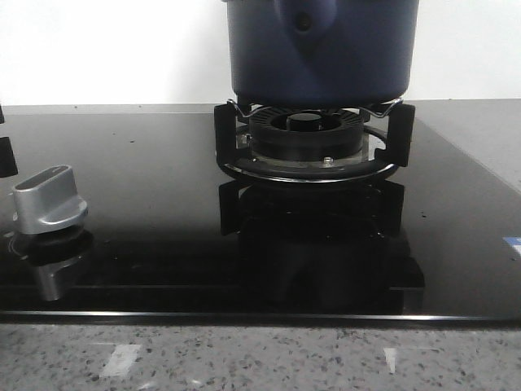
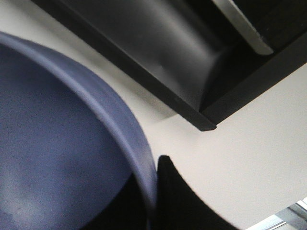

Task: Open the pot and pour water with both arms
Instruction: 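Tilt the bowl over the saucepan with the right gripper, pouring water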

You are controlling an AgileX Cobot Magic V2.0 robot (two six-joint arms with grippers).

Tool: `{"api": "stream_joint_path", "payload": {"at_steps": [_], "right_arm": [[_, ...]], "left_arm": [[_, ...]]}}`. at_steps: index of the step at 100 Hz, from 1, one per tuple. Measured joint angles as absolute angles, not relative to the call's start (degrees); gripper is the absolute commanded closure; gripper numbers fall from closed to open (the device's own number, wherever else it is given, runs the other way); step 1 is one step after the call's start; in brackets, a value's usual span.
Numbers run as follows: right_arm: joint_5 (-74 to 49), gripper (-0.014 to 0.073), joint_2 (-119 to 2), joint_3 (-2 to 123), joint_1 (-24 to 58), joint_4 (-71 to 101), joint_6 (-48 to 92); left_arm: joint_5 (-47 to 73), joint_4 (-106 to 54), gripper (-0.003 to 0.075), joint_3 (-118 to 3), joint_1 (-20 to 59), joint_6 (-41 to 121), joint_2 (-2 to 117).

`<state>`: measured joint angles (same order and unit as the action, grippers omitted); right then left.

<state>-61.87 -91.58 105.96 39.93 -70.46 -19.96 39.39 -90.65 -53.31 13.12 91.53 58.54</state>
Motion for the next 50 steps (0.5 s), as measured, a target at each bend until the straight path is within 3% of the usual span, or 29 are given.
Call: {"api": "stream_joint_path", "payload": {"at_steps": [50], "right_arm": [[-59.2, 0.0639, -91.6, 106.0, 43.9, -81.9, -20.1]], "left_arm": [[39.4, -90.7, 0.045, -53.3, 13.1, 91.5, 58.5]]}}
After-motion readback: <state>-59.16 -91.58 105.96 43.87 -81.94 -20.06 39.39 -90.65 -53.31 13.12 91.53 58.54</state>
